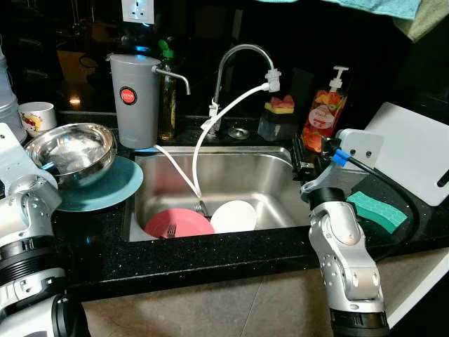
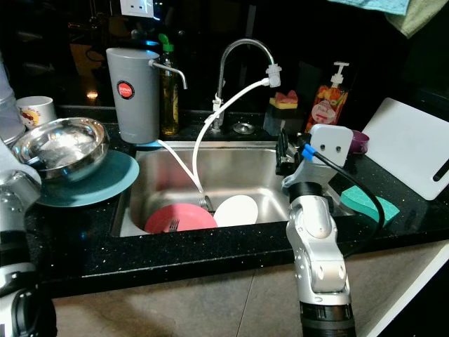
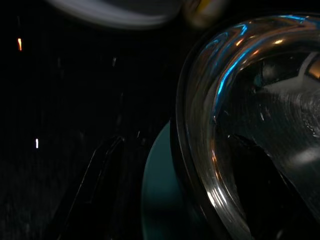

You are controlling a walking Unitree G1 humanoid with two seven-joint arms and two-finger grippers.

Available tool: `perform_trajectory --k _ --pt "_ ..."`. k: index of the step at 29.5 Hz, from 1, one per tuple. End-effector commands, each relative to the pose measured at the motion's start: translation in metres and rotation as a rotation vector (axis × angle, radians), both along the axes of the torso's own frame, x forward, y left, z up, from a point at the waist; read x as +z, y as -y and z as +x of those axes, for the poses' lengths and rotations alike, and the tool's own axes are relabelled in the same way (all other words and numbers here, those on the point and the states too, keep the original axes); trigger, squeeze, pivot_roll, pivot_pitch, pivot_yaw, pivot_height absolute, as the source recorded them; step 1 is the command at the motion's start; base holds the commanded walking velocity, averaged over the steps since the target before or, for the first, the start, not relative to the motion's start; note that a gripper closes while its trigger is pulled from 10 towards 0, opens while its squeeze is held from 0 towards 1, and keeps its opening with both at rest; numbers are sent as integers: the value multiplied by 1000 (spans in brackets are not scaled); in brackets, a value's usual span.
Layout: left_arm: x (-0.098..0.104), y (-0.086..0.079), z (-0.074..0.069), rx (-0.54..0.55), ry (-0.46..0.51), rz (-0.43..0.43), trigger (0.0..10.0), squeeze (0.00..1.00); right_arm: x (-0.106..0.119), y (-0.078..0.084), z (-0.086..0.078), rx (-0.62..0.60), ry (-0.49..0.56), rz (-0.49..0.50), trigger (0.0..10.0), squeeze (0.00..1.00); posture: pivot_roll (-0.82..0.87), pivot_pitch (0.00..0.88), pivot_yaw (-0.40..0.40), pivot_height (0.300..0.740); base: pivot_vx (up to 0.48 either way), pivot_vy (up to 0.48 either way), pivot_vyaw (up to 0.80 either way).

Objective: Kitchen organization

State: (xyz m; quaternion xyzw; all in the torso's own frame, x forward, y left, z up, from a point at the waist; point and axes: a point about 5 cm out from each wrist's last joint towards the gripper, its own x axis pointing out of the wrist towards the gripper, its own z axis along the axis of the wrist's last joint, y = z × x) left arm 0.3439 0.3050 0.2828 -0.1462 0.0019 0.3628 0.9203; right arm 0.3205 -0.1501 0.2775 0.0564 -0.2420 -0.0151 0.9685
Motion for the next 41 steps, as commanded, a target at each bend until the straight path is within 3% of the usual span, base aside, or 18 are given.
perform_trajectory --k 1,2,3,4,9,10,14,19,21,23,24,26,27,29,31,35,41 --pt "19 3 -1 -3 65 79 7882 0 1 1 1 1 1 15 10000 0 91 30 -130 740 0 0 0" --pt "23 4 -1 -6 61 124 10000 0 1 1 1 2 1 15 10000 0 91 30 -130 740 0 0 0" --pt "23 4 -1 -6 61 124 10000 0 1 1 1 2 1 15 10000 0 91 30 -130 740 0 0 0" --pt "24 6 -1 -22 50 147 10000 1000 1 1 1 2 2 15 10000 0 91 30 -130 740 0 0 0" --pt "22 7 0 -49 -10 152 10000 1000 1 0 1 2 1 17 10000 0 98 33 -125 740 0 0 0" --pt "22 9 0 -84 -30 147 10000 0 1 0 0 0 1 18 10000 0 101 35 -120 740 0 0 0" --pt "27 7 -1 -115 -41 165 10000 0 0 1 0 -3 0 20 10000 0 103 36 -118 740 0 0 0" --pt "60 -18 -6 -161 -121 560 10000 0 -1 -1 0 -3 -2 25 10000 0 121 37 -110 740 0 0 0" --pt "62 -20 -7 -169 -133 610 10000 0 -2 -1 0 -3 -2 26 10000 0 121 37 -110 740 0 0 0" --pt "69 -17 -7 -318 -183 772 10000 0 -2 -1 0 -3 -2 29 10000 0 129 38 -106 740 0 0 0" --pt "69 -17 -7 -318 -183 772 10000 0 -2 -1 0 -3 -2 29 10000 0 129 38 -106 740 0 0 0" --pt "70 -8 -9 -560 -240 933 10000 0 -2 -1 1 -3 -2 33 10000 0 129 38 -106 740 0 0 0" --pt "69 -3 -12 -693 -250 973 10000 0 -3 -2 1 -2 -2 36 10000 0 142 37 -104 740 0 0 0" --pt "67 2 -14 -851 -263 995 10000 0 -3 -2 2 0 -3 39 10000 0 150 36 -100 740 0 0 0" --pt "66 3 -15 -898 -273 998 10000 0 -3 -3 2 1 -3 40 10000 0 150 36 -100 740 0 0 0" --pt "51 2 -6 -1097 -287 903 10000 0 -4 -6 3 3 1 50 10000 0 157 28 -89 740 0 0 0" --pt "32 4 3 -1193 -404 967 10000 0 -3 -3 2 -8 9 51 10000 0 144 10 -79 740 0 0 0"
